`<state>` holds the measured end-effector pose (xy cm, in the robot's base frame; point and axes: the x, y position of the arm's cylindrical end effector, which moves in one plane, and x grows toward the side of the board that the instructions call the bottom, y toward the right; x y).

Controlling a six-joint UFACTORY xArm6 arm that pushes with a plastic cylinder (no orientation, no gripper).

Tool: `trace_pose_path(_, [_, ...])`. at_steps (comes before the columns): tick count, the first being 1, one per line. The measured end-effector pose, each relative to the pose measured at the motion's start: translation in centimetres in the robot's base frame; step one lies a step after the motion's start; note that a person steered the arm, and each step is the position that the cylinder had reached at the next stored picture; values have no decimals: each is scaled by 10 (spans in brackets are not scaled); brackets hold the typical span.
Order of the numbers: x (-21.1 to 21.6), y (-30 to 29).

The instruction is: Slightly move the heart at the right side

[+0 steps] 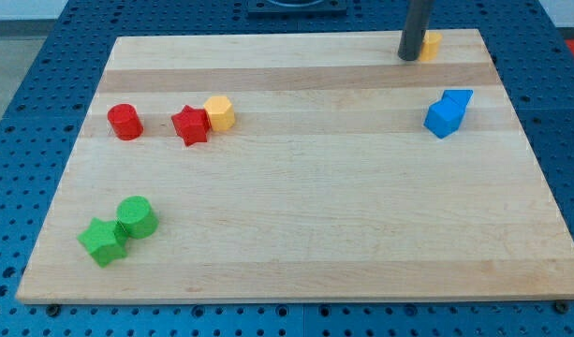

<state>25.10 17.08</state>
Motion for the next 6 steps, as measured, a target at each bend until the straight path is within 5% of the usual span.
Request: trace_pose_path(6, [-38,15])
